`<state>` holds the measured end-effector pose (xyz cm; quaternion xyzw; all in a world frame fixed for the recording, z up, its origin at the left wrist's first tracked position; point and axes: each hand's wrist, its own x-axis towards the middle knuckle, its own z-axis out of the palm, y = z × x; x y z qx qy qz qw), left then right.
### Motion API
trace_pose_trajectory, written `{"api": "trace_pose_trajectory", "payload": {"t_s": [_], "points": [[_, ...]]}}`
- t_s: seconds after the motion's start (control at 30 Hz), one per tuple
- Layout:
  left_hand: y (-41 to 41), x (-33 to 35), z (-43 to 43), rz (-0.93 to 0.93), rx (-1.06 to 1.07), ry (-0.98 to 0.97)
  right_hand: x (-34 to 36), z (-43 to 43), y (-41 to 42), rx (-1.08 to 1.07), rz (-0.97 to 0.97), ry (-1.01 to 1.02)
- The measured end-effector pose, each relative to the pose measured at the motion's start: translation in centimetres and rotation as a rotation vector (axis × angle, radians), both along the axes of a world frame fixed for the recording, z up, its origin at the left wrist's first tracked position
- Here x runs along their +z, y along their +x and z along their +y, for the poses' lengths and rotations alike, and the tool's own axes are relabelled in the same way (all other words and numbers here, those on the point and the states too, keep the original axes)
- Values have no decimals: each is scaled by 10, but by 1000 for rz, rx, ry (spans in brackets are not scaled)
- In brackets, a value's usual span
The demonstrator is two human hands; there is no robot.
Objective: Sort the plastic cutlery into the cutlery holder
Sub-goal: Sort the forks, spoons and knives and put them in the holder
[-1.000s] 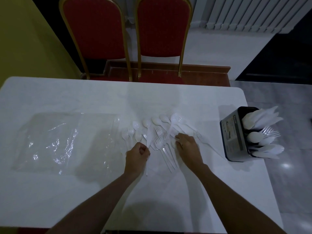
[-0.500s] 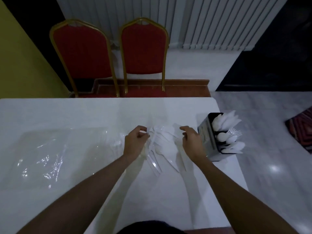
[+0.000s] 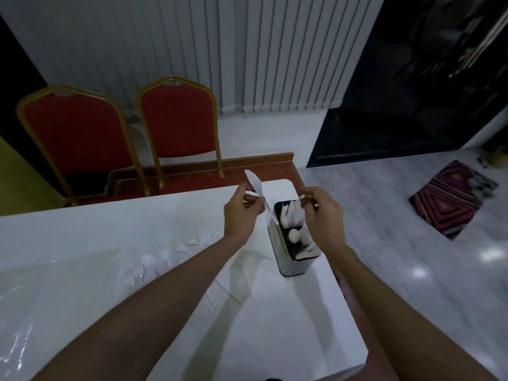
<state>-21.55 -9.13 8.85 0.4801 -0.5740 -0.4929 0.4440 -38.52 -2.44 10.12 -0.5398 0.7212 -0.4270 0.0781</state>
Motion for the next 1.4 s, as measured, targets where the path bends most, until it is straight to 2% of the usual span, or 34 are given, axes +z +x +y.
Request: {"api": "trace_pose_trajectory", "payload": {"t_s": [0.13, 0.27, 0.5, 0.7, 0.8, 0.9, 1.27, 1.4], "points": [[-35, -9, 14, -83, -58, -37, -3, 7, -28, -44, -64, 30], [-55, -15, 22, -174, -50, -115, -12, 12, -48, -53, -43, 24], [-75, -23, 17, -647, -198, -353, -26, 11, -64, -22, 30, -5], [-79, -26, 18, -739, -148, -427, -36, 6, -70, 19, 38, 30], [-80, -23, 15, -839, -97, -439, -37, 4, -68, 46, 38, 55], [-84, -20, 12, -957, -136, -435, -37, 4, -67, 63, 61, 66], [-85, -27, 9, -1079, -159, -430, -46, 9, -64, 106, 97, 100], [-80, -30, 4, -1020, -213, -442, -54, 10, -66, 153, 172, 207]]}}
